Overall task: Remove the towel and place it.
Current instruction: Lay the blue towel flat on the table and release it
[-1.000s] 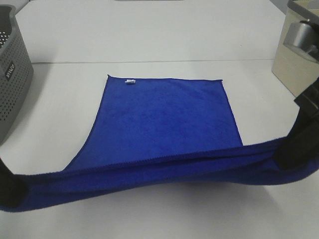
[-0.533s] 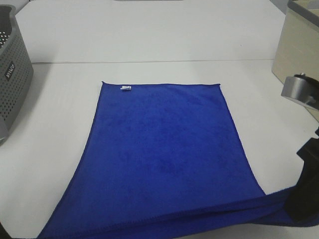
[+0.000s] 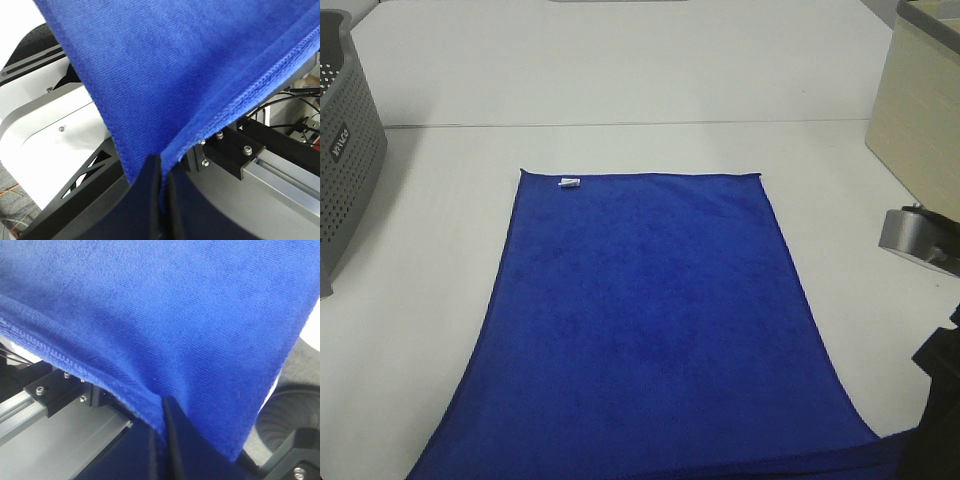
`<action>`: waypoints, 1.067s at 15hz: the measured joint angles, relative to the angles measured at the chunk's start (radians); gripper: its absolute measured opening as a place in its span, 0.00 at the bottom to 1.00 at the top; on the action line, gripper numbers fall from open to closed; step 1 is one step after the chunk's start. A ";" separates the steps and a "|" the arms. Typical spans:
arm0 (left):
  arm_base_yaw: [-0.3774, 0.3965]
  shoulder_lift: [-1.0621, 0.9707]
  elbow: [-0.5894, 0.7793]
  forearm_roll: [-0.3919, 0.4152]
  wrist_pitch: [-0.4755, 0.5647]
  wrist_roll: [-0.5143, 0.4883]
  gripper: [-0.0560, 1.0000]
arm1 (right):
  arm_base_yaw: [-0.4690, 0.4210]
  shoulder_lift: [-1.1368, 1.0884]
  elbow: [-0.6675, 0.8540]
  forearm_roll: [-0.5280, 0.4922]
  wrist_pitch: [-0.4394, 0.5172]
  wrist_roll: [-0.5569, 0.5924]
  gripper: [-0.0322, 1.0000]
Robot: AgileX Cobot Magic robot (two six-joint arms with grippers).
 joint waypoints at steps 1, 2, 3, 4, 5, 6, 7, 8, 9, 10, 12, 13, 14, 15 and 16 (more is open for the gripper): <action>0.000 0.000 0.001 0.001 0.000 -0.010 0.05 | 0.000 0.011 0.000 0.000 0.000 0.000 0.05; 0.000 0.011 0.001 0.002 0.001 -0.014 0.05 | 0.000 0.049 0.000 0.000 0.000 0.001 0.05; 0.000 0.039 0.002 0.005 0.001 -0.017 0.05 | 0.000 0.075 0.000 0.003 -0.001 0.001 0.05; 0.000 0.076 0.002 0.006 0.000 -0.017 0.05 | 0.000 0.101 0.000 0.005 -0.001 0.001 0.05; 0.000 0.121 0.002 0.007 0.000 -0.016 0.05 | 0.000 0.128 0.000 0.009 -0.002 0.001 0.05; 0.000 0.166 0.002 0.007 0.000 -0.011 0.05 | -0.001 0.156 0.000 0.011 -0.002 0.001 0.05; 0.000 0.219 0.002 0.007 -0.002 -0.004 0.05 | -0.001 0.183 0.000 0.013 -0.003 0.001 0.05; 0.000 0.270 -0.003 0.006 -0.003 0.003 0.05 | -0.001 0.212 0.000 0.015 -0.004 0.001 0.05; 0.001 0.318 -0.015 0.007 -0.004 0.011 0.05 | -0.001 0.246 0.000 0.015 -0.007 0.001 0.05; 0.004 0.363 -0.033 0.009 -0.004 0.024 0.05 | -0.001 0.281 0.000 0.014 -0.023 0.001 0.05; 0.005 0.438 -0.082 0.019 -0.004 0.051 0.05 | -0.004 0.345 -0.001 0.001 -0.046 0.000 0.05; 0.005 0.476 -0.100 0.022 -0.004 0.067 0.05 | -0.004 0.378 -0.002 0.001 -0.057 -0.001 0.05; 0.005 0.516 -0.115 0.022 -0.004 0.077 0.05 | -0.006 0.414 -0.002 0.000 -0.068 -0.003 0.05; 0.005 0.559 -0.129 0.022 -0.005 0.088 0.05 | -0.008 0.445 -0.003 -0.001 -0.079 -0.003 0.05; 0.005 0.598 -0.143 0.023 -0.006 0.101 0.05 | -0.009 0.470 -0.003 -0.003 -0.082 -0.003 0.05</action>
